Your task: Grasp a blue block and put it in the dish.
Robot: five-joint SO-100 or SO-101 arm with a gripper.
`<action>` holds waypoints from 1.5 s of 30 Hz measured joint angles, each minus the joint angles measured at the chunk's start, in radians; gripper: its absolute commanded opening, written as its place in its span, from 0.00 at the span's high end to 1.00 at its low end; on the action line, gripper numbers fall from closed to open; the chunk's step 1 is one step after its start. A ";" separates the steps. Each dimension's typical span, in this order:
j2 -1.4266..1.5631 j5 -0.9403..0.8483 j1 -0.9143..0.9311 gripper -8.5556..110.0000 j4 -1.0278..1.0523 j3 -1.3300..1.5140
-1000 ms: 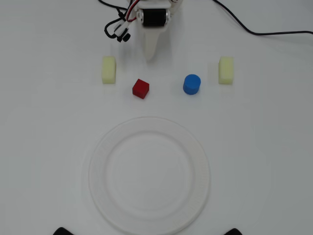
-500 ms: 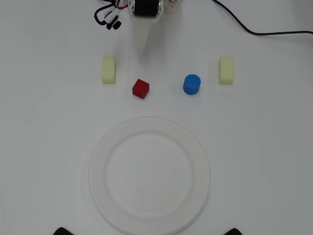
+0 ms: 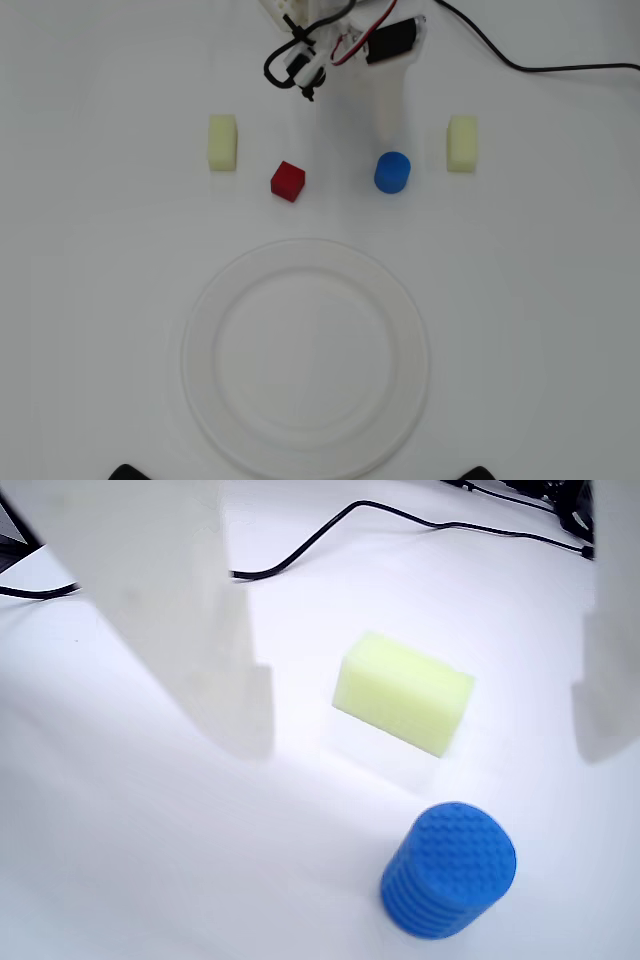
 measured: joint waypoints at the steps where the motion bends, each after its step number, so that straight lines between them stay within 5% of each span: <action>1: -0.031 -0.006 -0.025 0.71 0.000 -0.014; 29: -0.646 -0.021 -0.086 0.72 -0.106 -0.267; 45: -0.753 -0.046 -0.064 0.75 -0.106 -0.345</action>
